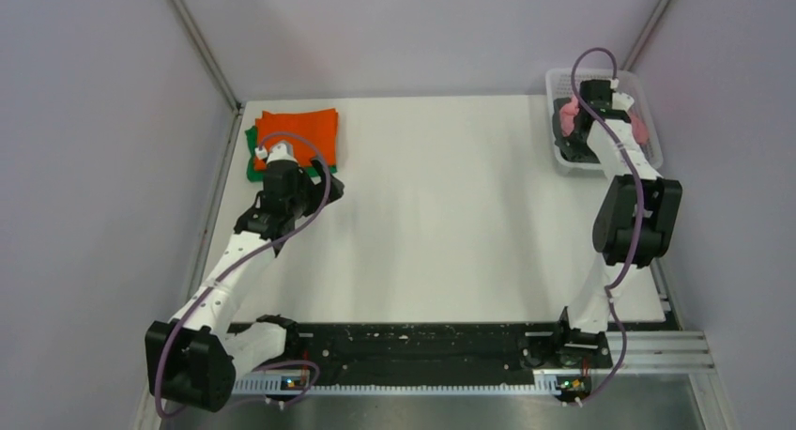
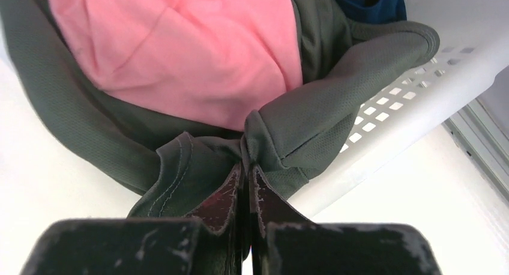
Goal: Fold and stack the t-shirts
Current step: Grab crumpled tshirt from bin with the right arm
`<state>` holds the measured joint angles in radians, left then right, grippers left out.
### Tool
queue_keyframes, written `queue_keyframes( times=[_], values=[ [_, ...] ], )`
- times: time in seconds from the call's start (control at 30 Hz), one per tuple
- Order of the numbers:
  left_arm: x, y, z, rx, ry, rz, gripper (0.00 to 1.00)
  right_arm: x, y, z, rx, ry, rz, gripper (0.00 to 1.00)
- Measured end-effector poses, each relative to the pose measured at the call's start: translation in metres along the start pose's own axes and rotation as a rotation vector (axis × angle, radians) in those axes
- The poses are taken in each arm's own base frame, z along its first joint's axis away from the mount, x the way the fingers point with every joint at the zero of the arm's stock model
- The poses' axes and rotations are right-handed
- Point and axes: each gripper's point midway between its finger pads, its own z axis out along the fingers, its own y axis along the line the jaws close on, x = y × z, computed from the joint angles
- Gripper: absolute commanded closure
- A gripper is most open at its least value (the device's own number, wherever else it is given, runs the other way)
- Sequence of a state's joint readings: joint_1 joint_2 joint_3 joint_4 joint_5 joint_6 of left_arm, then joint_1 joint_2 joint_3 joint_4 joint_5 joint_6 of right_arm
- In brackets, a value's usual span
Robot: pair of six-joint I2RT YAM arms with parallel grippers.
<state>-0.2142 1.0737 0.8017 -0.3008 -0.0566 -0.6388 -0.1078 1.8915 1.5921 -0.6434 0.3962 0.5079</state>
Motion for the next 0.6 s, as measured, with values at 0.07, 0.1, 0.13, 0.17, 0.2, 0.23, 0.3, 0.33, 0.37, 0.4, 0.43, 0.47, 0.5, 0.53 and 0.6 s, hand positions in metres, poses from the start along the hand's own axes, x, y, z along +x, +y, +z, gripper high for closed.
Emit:
queue_keyframes(
  times=[0.07, 0.1, 0.13, 0.17, 0.2, 0.23, 0.3, 0.33, 0.37, 0.4, 0.43, 0.47, 0.5, 0.53, 0.6],
  values=[
    [0.001, 0.0, 0.001, -0.002, 0.004, -0.006, 0.01, -0.006, 0.003, -0.002, -0.016, -0.02, -0.007, 1.0],
    [0.002, 0.0, 0.002, -0.001, 0.008, -0.008, 0.01, -0.009, 0.004, -0.004, -0.026, -0.032, -0.008, 1.0],
    [0.002, 0.0, 0.002, 0.0, 0.012, -0.011, 0.01, -0.014, 0.005, -0.007, -0.039, -0.047, -0.013, 1.0],
    [0.003, -0.001, 0.003, 0.001, 0.015, -0.014, 0.01, -0.02, 0.007, -0.013, -0.054, -0.065, -0.013, 1.0],
    [0.003, -0.001, 0.003, 0.002, 0.018, -0.014, 0.01, -0.028, 0.009, -0.019, -0.073, -0.089, -0.016, 1.0],
    [0.004, -0.002, 0.004, 0.004, 0.02, -0.016, 0.01, -0.037, 0.011, -0.028, -0.095, -0.116, -0.014, 1.0],
    [0.003, -0.002, 0.005, 0.004, 0.02, -0.017, 0.01, -0.064, 0.018, -0.053, -0.161, -0.193, -0.004, 1.0],
    [0.002, -0.003, 0.005, 0.005, 0.018, -0.017, 0.01, -0.08, 0.022, -0.07, -0.202, -0.242, 0.006, 1.0],
    [0.001, -0.004, 0.005, 0.007, 0.016, -0.017, 0.01, -0.096, 0.026, -0.089, -0.246, -0.292, 0.016, 1.0],
    [0.0, -0.005, 0.005, 0.009, 0.012, -0.017, 0.01, -0.113, 0.029, -0.113, -0.297, -0.35, 0.029, 1.0],
    [-0.001, -0.005, 0.006, 0.011, 0.009, -0.018, 0.01, -0.13, 0.032, -0.136, -0.348, -0.407, 0.042, 1.0],
    [-0.002, -0.006, 0.006, 0.012, 0.006, -0.018, 0.01, -0.147, 0.035, -0.163, -0.406, -0.466, 0.052, 1.0],
    [-0.003, -0.006, 0.006, 0.012, 0.003, -0.018, 0.01, -0.162, 0.037, -0.191, -0.464, -0.525, 0.063, 1.0],
    [-0.004, -0.006, 0.006, 0.012, 0.001, -0.018, 0.01, -0.178, 0.039, -0.224, -0.534, -0.592, 0.073, 1.0],
    [-0.005, -0.006, 0.006, 0.011, -0.002, -0.018, 0.01, -0.197, 0.041, -0.274, -0.649, -0.684, 0.077, 1.0]
  ],
)
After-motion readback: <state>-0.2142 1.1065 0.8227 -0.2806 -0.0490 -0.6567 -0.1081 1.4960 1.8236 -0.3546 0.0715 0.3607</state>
